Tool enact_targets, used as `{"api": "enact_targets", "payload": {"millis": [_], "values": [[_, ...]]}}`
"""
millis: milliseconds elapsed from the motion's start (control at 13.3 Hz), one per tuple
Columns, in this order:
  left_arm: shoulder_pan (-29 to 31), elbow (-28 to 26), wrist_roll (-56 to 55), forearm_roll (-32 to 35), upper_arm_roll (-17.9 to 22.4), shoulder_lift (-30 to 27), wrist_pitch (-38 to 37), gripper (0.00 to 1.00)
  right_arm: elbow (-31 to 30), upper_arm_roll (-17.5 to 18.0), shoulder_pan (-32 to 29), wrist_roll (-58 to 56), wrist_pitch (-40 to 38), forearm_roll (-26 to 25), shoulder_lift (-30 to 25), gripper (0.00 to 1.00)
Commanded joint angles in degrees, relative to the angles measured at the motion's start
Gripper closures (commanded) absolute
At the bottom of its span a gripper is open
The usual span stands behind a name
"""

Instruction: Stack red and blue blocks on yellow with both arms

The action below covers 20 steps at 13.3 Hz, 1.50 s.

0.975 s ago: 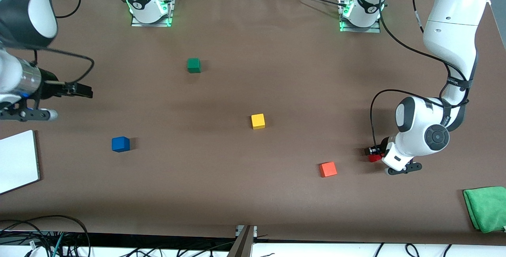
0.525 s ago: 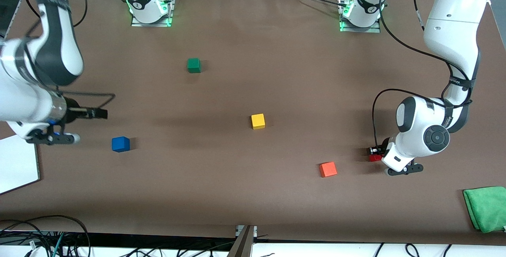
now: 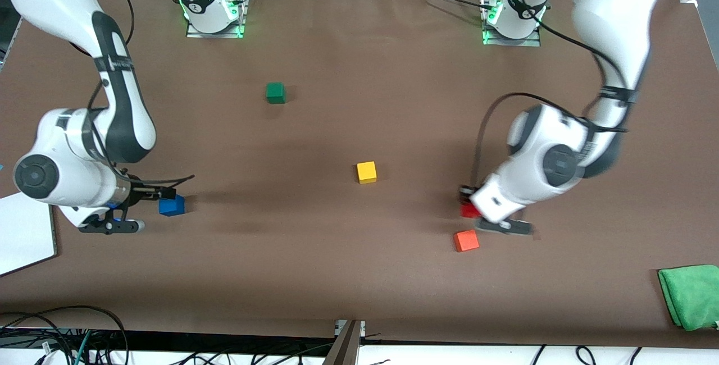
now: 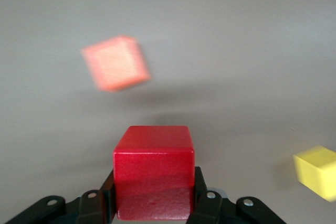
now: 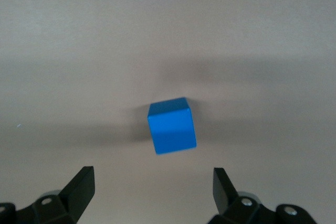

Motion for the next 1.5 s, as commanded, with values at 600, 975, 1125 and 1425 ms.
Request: {"api": "enact_targets", "payload": {"millis": [600, 975, 1125, 1425], "values": [[-19.16, 9.84, -16.65, 0.12, 2.05, 9.47, -0.17, 1.00, -0.93, 0.45, -2.07, -0.79, 8.38, -0.42, 6.41, 0.00], [-22.43, 15.21, -24.23, 0.12, 1.97, 13.79, -0.17, 1.00, -2.42, 0.45, -1.72, -1.75, 8.56, -0.51, 6.49, 0.07], [-22.34, 15.21, -24.41, 0.03, 1.97, 13.70, -0.26, 1.00, -2.78, 0.54, -1.81, -3.59, 8.55, -0.42, 6.49, 0.38], [-22.25, 15.30, -27.04, 0.03, 1.97, 13.61, -0.26, 1.00, -2.87, 0.54, -1.81, -3.95, 8.55, -0.42, 6.49, 0.63]]}}
